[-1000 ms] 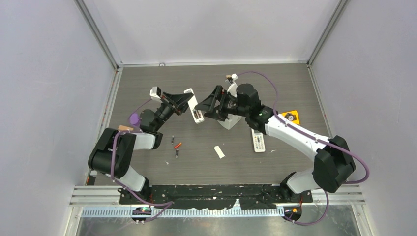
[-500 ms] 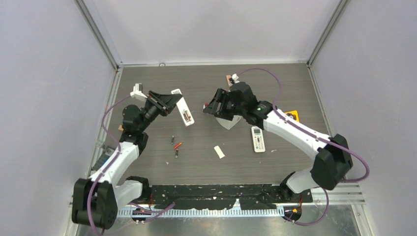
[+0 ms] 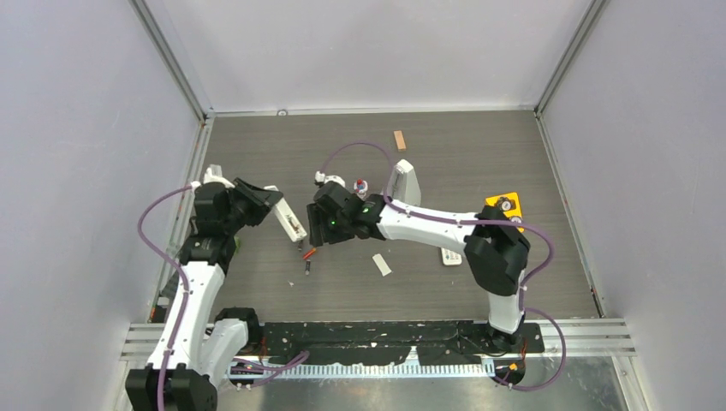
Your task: Load the batteries into the remote control
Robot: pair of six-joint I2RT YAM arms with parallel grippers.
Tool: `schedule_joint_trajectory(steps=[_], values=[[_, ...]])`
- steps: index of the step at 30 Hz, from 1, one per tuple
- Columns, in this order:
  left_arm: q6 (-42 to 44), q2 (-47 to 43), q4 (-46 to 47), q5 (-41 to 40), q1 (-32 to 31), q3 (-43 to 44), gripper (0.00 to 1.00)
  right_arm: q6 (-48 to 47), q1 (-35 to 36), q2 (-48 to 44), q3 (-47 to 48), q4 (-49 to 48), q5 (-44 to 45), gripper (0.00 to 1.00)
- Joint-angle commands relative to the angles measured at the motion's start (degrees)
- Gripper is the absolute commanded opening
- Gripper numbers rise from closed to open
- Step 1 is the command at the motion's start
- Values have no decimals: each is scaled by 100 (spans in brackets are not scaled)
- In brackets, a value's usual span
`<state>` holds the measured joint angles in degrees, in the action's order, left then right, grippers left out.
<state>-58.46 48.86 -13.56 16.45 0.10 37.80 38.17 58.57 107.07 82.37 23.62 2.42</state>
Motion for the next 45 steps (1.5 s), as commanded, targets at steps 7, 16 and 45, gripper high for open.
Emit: schedule_joint_trajectory(steps=[7, 16, 45], values=[[1591, -777, -1963, -2413, 193, 813, 0, -87, 202, 883, 900, -759, 153, 57], [1746, -978, -2105, -2571, 193, 756, 0, -293, 517, 1795, 2018, -152, 1051, 56], [2059, -856, -1291, -1583, 193, 425, 0, -127, 571, 2960, 3189, 1334, 2028, 8]])
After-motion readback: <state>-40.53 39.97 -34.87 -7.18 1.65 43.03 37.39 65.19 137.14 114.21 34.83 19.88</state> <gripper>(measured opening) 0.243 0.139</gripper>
